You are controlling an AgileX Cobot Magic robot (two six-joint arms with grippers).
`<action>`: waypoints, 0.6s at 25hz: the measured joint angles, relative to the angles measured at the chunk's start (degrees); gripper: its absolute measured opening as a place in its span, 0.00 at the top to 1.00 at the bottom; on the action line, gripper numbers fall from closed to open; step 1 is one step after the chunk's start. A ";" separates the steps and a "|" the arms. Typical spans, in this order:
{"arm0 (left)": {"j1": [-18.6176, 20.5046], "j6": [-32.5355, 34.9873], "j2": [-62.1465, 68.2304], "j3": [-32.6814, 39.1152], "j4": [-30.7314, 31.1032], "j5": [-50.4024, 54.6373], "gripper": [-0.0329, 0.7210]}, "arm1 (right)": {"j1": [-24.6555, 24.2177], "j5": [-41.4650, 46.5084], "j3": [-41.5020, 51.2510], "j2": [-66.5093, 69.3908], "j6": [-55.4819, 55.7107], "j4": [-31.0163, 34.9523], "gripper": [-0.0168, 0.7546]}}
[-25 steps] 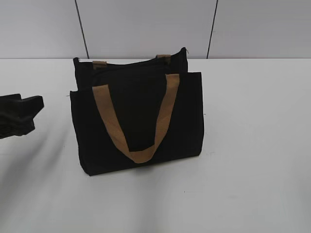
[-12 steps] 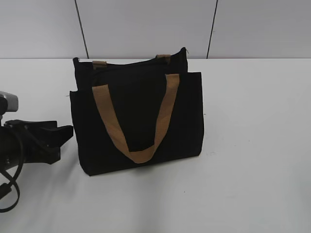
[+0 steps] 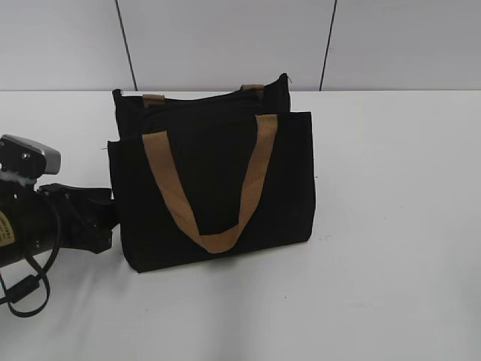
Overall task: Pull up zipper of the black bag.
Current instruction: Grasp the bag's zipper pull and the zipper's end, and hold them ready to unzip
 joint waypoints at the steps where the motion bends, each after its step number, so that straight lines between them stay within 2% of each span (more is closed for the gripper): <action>1: 0.36 0.11 0.29 -0.21 0.00 -0.37 0.49 | 0.00 0.00 0.00 0.00 0.00 0.00 0.32; 7: 2.82 0.11 1.35 -0.86 3.65 -3.85 0.45 | 0.00 0.00 0.00 0.00 0.00 0.00 0.32; 15: 3.13 0.12 4.31 -4.32 7.06 -4.23 0.44 | 0.00 0.00 0.00 0.00 0.00 0.00 0.32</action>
